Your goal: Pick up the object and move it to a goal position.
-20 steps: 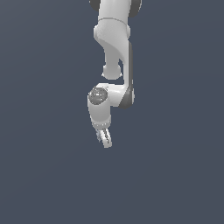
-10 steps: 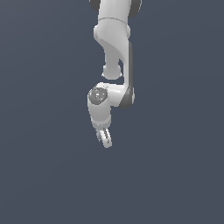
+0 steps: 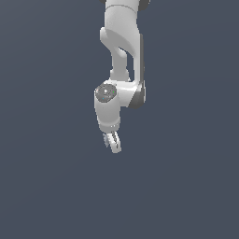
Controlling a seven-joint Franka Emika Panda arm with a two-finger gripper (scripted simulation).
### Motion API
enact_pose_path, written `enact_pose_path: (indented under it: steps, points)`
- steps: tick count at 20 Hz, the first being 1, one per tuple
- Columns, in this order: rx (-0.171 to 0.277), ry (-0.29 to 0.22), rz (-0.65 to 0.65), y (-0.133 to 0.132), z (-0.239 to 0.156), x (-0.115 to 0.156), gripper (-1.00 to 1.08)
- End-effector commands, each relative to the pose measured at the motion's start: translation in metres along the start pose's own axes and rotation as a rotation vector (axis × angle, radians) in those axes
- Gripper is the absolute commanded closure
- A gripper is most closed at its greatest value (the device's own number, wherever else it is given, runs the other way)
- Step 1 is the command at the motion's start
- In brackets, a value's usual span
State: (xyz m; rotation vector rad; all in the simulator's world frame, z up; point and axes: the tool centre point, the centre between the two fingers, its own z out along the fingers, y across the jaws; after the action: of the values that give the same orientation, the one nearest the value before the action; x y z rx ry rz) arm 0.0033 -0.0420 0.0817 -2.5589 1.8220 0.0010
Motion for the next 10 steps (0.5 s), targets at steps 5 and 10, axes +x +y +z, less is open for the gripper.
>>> enact_pose_path:
  steps: [5, 10]
  points:
    - [0.001, -0.001, 0.001, 0.004, -0.053, -0.013, 1.08]
    - [0.0, 0.0, 0.002, 0.009, -0.109, -0.025, 1.08]
